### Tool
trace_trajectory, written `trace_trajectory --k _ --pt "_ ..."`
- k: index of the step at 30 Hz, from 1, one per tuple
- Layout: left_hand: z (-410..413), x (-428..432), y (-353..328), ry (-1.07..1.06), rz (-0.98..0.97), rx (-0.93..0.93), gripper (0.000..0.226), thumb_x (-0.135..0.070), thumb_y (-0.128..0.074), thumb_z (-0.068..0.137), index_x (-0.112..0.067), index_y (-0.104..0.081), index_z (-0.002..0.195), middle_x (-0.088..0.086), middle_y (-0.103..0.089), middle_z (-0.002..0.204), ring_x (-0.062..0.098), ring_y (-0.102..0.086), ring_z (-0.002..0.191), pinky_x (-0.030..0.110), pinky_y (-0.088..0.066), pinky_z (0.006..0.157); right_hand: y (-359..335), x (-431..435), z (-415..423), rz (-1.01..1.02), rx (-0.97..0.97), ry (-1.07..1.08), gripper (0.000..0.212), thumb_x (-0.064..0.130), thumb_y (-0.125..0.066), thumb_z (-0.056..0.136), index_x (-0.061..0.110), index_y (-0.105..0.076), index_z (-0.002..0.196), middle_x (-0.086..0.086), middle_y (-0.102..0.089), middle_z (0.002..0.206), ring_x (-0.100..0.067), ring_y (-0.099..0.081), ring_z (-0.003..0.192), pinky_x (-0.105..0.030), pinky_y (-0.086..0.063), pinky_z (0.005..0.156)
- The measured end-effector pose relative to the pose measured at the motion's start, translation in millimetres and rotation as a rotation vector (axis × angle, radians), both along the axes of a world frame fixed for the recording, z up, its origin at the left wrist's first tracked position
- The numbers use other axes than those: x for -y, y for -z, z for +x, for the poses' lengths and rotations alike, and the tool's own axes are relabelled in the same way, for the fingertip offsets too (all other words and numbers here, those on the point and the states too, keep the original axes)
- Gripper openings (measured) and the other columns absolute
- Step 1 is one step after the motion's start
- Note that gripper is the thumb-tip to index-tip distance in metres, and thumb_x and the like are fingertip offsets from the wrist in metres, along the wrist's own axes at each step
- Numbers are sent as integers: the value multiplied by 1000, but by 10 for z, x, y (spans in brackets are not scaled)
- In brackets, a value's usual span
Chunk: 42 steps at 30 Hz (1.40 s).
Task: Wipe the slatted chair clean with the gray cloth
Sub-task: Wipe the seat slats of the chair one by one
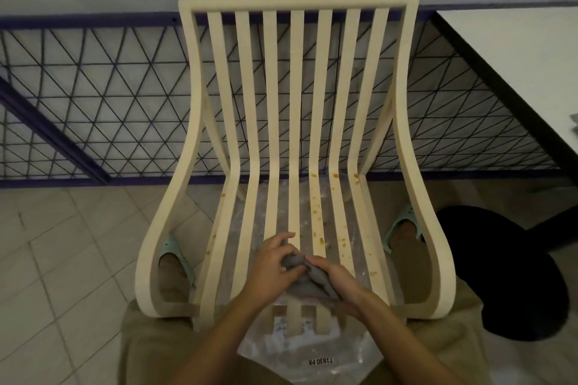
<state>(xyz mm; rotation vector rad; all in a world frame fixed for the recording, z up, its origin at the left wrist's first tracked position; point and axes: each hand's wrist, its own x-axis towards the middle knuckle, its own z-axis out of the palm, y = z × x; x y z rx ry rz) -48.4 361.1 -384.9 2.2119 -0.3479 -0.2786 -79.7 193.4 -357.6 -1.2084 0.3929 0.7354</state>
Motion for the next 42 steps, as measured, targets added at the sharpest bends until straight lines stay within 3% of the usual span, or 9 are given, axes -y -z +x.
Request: trace_trajectory --k 2,5,10,16,21,26,32,37,42 --pt "51 -45 -37 -57 -86 -115 12 -25 -74 80 -26 -63 81 -10 -64 106 6 -57 104 24 -46 86 -8 23 26 -148 45 9 32 33 -46 102 13 -69 110 -15 -70 109 -27 -67 98 -34 -56 74" --pt "88 -50 -70 -236 -170 -307 21 -19 -74 82 -16 -55 72 -3 -57 69 10 -55 67 16 -42 59 103 55 74 -382 201 177 18 24 -54 98 15 -67 108 -8 -66 110 -24 -61 106 -26 -50 77" --pt "133 61 -35 -496 -336 -553 16 -24 -72 84 -20 -60 92 8 -66 100 24 -63 91 41 -54 78 59 -39 3 -811 651 110 39 24 -53 99 25 -50 138 13 -37 140 -2 -37 128 -20 -31 106" --pt "113 238 -74 -619 -558 -832 23 -30 -45 101 -15 -62 106 11 -67 106 26 -63 95 36 -53 74 364 -392 82 -798 534 -169 56 22 -40 103 20 -21 156 -1 -26 157 -17 -39 136 -32 -39 111" --pt "27 -162 160 -424 -28 -411 17 -18 -51 97 -19 -68 93 1 -68 95 16 -62 90 17 -44 72 580 -612 112 -1046 459 -574 78 10 -49 98 8 3 156 -16 20 160 -29 -14 149 -29 -40 104" --pt "169 -346 424 -385 149 -96 31 -5 -52 93 -14 -61 121 2 -59 124 17 -53 117 22 -36 101 671 -820 135 -1203 448 -631 79 8 -42 98 5 14 153 -16 44 142 -34 32 140 -45 -20 120" --pt "597 -409 731 -175 485 62 51 -21 -49 96 -20 -38 146 2 -32 154 18 -26 144 41 -28 116 838 -796 477 -1296 495 -625 79 2 -38 97 2 29 139 -21 40 147 -41 26 143 -45 -22 120" --pt "1026 -381 848 -102 529 27 61 -44 -21 97 -20 -19 153 1 -15 161 16 -5 149 38 -14 120 960 -721 981 -1302 538 -614 77 -4 -31 94 1 24 146 -23 36 151 -42 27 142 -44 -33 115" --pt "1028 -328 969 -127 580 9 63 -49 -2 97 -25 -8 154 -5 -10 161 13 9 148 44 -24 115 1025 -626 1613 -1316 572 -639 81 3 -41 95 0 19 150 -25 33 152 -43 25 143 -41 -33 115"
